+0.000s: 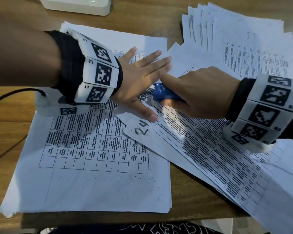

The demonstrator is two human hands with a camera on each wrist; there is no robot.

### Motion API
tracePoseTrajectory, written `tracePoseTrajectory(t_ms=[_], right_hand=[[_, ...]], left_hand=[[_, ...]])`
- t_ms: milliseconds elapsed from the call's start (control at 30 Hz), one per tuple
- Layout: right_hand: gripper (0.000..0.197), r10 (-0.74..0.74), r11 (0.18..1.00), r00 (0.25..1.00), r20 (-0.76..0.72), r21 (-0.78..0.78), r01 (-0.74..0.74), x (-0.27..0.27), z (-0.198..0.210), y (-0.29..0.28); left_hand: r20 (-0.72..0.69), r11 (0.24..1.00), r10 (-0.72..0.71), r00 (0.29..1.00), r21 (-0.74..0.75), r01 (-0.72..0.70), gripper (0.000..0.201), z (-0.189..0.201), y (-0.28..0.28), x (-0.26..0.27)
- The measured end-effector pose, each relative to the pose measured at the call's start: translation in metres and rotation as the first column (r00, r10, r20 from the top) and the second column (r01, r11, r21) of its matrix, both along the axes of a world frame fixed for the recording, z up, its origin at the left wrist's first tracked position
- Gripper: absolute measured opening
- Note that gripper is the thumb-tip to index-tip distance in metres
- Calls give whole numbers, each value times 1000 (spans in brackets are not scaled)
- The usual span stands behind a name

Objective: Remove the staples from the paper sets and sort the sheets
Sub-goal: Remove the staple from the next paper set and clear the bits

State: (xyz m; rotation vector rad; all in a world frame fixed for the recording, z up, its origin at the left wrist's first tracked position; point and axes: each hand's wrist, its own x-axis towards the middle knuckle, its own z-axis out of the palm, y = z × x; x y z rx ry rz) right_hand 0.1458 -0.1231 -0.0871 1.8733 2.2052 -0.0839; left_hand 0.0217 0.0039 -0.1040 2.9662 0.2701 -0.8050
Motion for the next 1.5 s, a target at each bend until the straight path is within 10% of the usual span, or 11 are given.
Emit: tracePoseTrajectory(t_ms=[600,800,1033,1500], right_hand=[[11,-19,999,972,234,32,12,-15,0,-8],[40,-95,995,994,46,38,93,-12,-2,-6],[26,-253,967,919,-301,-83,240,-11,0,-6],[38,-346,937,860,-374,-101,334,-16,-5,-6]], left_hand=[[3,999,-7,1000,41,7,131,-1,-1,0],[34,1000,-2,999,17,2,130,-2,1,-1],[44,1000,0,999,25,-1,132,-4,1,-2],[-3,998,-19,1000,67,19,130,1,-3,0]])
